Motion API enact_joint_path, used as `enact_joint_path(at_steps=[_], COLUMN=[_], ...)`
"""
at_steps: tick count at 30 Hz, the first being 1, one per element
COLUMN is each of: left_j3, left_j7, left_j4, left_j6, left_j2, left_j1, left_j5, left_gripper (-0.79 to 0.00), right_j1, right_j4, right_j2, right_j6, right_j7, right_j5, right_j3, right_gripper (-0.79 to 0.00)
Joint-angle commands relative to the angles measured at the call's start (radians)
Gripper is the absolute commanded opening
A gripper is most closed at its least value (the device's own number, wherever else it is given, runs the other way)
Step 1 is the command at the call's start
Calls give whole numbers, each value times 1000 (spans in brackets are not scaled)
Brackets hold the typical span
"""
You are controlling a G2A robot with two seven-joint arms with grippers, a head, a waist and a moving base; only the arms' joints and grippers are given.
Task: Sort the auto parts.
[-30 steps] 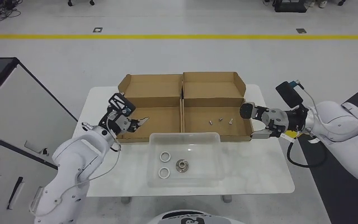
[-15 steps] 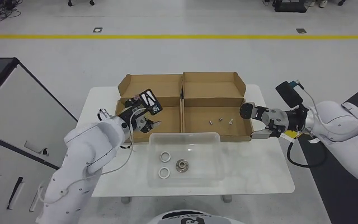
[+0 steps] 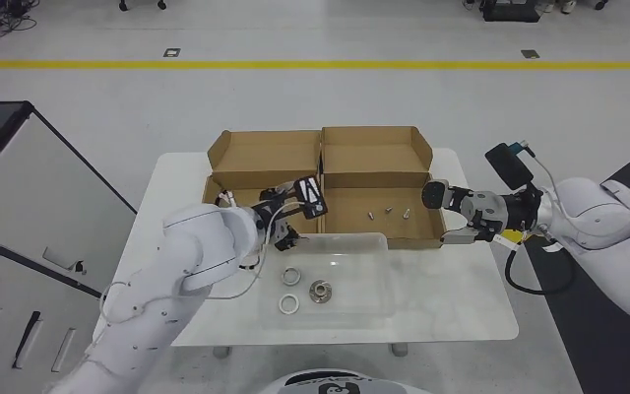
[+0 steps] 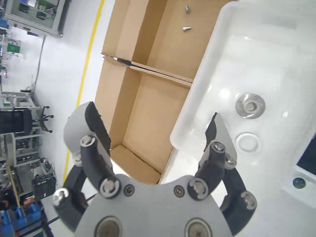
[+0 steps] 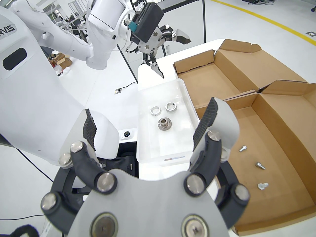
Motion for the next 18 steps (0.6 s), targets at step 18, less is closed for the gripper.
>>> enact_joint_path(at_steps=[18], left_j3=[357], left_j7=[-250], left_j4=[69], left_j6=[251], left_j2=[104], left_j1=[-353], left_j5=[-478], left_gripper=[0], right_j1=[0], right_j4=[0], right_j2=[-1], right_j6=[0], right_j7=[0], right_j5=[-1], right_j3=[0], right_gripper=[0])
